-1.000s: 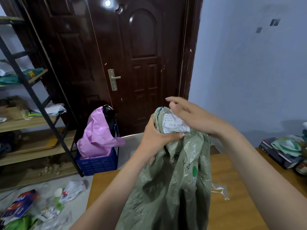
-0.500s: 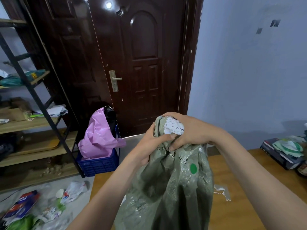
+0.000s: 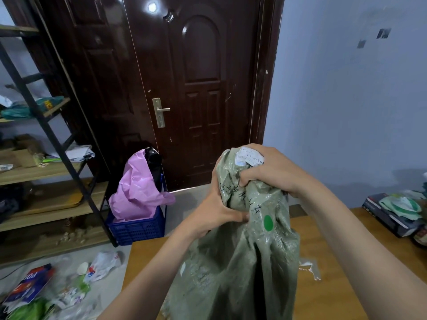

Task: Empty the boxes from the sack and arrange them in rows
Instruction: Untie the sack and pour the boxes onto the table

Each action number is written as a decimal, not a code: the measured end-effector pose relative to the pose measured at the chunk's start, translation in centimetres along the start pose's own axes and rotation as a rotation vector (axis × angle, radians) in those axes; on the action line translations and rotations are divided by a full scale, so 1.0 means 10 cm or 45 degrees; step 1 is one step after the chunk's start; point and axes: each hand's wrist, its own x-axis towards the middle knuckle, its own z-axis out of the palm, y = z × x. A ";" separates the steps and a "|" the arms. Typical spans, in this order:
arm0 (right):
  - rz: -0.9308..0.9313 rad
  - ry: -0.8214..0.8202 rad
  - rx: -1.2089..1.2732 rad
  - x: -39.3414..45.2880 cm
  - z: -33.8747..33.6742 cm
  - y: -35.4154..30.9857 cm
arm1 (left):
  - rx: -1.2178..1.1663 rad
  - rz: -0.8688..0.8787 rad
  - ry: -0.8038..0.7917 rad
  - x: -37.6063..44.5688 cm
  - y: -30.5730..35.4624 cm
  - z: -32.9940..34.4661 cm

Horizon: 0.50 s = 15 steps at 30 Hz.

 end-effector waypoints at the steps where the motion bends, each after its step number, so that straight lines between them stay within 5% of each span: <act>1: -0.011 0.029 0.006 0.00 -0.02 -0.05 | -0.009 0.019 0.028 0.02 0.03 0.02; 15: 0.027 0.120 0.192 0.03 -0.15 -0.27 | -0.103 0.160 0.211 0.16 0.32 0.06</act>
